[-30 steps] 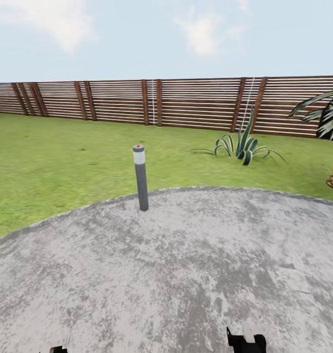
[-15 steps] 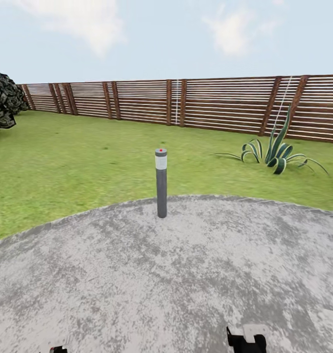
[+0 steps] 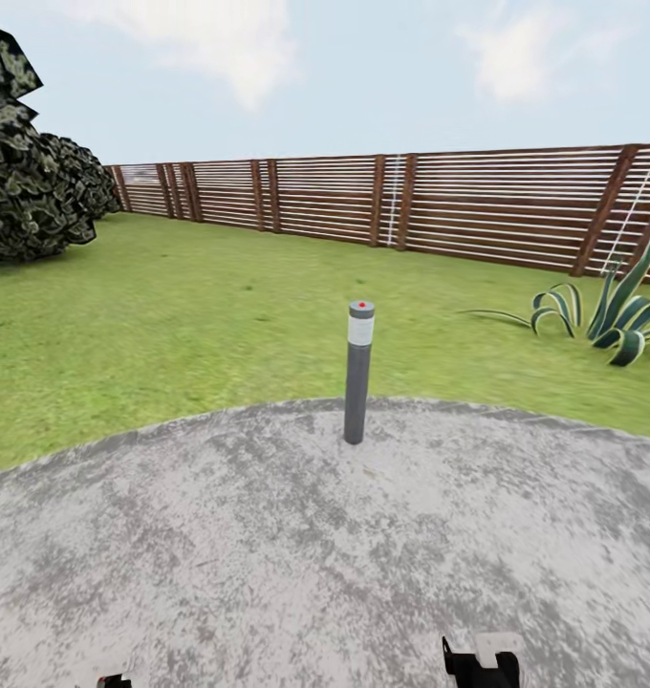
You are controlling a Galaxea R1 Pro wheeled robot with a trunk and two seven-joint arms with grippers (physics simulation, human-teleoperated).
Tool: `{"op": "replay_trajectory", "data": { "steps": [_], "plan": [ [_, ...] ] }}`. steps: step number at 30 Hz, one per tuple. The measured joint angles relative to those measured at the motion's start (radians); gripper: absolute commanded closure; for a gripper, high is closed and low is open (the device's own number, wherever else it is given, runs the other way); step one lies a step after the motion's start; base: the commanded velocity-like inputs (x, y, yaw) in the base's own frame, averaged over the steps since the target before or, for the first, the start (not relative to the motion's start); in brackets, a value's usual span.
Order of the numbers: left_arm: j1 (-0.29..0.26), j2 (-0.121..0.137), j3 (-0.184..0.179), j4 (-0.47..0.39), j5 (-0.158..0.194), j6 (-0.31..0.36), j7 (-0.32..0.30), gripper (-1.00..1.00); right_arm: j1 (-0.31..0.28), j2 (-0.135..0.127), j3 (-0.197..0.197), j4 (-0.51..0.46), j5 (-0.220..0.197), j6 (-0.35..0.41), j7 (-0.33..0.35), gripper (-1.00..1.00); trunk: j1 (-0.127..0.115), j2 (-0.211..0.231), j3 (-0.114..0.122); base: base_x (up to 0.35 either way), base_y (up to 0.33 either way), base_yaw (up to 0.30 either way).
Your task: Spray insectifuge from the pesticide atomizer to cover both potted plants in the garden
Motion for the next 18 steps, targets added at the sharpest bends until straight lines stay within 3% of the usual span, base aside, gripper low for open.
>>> {"op": "replay_trajectory", "data": {
  "steps": [18],
  "plan": [
    [0.0, 0.001, 0.0, 0.0, 0.0, 0.0, 0.0, 1.0, 0.0, 0.0, 0.0, 0.0, 0.0, 0.0, 0.0, -1.0, 0.0, 0.0, 0.0, 0.338, 0.0, 0.277]
  ]
}}
